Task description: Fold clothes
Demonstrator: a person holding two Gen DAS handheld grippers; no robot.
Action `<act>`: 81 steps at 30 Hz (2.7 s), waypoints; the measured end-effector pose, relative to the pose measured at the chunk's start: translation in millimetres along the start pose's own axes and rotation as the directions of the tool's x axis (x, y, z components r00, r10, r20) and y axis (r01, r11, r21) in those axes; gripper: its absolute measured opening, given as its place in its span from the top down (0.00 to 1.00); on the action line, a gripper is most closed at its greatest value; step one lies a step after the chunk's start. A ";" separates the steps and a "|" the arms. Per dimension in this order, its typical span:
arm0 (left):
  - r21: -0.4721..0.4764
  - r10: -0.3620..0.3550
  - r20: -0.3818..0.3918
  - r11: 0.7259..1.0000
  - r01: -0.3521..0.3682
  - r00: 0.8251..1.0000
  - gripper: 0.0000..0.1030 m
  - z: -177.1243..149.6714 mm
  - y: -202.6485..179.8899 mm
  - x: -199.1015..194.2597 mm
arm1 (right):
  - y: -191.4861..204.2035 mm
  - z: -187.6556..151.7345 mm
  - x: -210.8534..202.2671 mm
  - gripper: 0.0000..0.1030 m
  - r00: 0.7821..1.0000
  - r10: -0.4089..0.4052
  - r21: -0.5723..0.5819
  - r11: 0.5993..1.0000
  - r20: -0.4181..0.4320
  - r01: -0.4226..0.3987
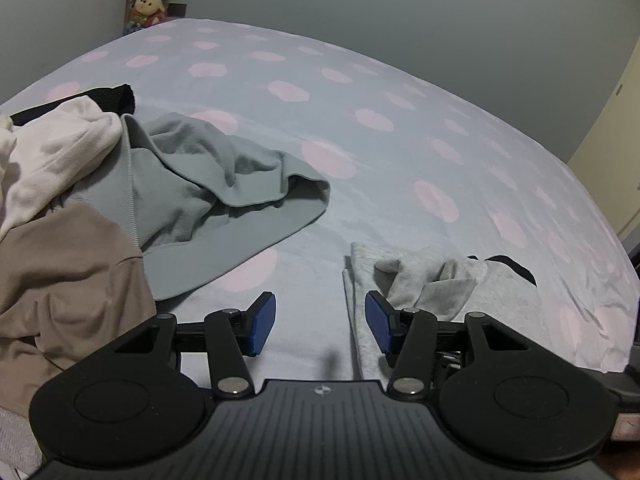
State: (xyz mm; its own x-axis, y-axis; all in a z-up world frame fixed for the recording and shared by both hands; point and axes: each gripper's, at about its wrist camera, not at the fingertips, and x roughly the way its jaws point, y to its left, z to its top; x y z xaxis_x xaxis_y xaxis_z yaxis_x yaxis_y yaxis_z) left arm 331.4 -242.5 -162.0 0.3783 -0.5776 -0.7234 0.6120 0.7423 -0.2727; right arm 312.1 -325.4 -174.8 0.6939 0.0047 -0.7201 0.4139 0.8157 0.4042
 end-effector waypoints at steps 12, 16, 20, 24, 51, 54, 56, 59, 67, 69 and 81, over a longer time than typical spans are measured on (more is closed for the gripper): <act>0.043 -0.144 0.055 0.989 0.142 0.988 0.52 3.5 -13.0 -7.7 | -3.2 -0.5 -76.5 0.65 0.990 -0.048 -0.123 0.990 0.136 0.065; 0.100 -0.187 0.046 0.978 0.182 0.981 0.50 -0.1 -31.0 2.1 | -24.4 -9.6 -90.7 0.65 0.985 -0.085 -0.090 0.991 0.147 0.098; 0.086 -0.202 0.022 0.976 0.200 0.979 0.49 -5.7 -37.6 25.8 | -46.5 -19.1 -103.4 0.64 0.981 -0.117 -0.047 0.991 0.153 0.125; 0.031 -0.226 0.013 0.974 0.226 0.974 0.49 -5.5 -37.1 41.5 | -67.4 -28.5 -115.0 0.64 0.977 -0.145 -0.005 0.989 0.154 0.148; 0.187 -0.099 0.151 0.980 0.070 0.984 0.96 -2.5 -39.7 61.4 | -80.1 -38.0 -84.5 0.62 0.997 -0.063 -0.019 0.998 0.050 0.064; 0.183 -0.050 0.158 0.983 0.020 0.986 0.96 -0.1 -38.0 57.5 | -79.8 -38.1 -86.9 0.62 0.997 -0.058 -0.022 0.998 0.047 0.059; 0.179 -0.028 0.161 0.984 -0.002 0.987 0.96 3.7 -37.5 49.4 | -80.1 -38.3 -89.9 0.62 0.997 -0.053 -0.021 0.998 0.049 0.054; 0.148 -0.025 0.158 0.989 0.001 0.987 0.96 10.8 -34.4 28.0 | -78.1 -40.3 -95.0 0.62 0.997 -0.045 -0.030 0.998 0.056 0.046; 0.101 -0.084 0.018 0.992 0.081 0.996 0.84 -6.9 -26.2 -9.4 | -51.4 -54.1 -102.4 0.62 0.999 0.001 -0.091 0.996 0.044 0.003; 0.082 -0.109 -0.031 0.990 0.112 0.993 0.80 -14.7 -23.9 -12.7 | -42.5 -58.8 -103.7 0.62 0.999 0.010 -0.112 0.994 0.036 -0.006; 0.029 -0.135 -0.137 0.990 0.140 0.981 0.56 -67.6 -30.1 -41.9 | -40.3 -98.9 -136.1 0.62 0.992 -0.113 -0.224 0.967 0.058 0.123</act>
State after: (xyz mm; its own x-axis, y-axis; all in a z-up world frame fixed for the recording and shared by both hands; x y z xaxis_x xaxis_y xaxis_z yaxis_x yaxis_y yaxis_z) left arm 250.2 -217.7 -166.4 0.1935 -0.6208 -0.7597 0.6792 0.6436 -0.3529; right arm 142.8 -301.6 -148.8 0.6752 -0.1211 -0.7276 0.3538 0.9187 0.1755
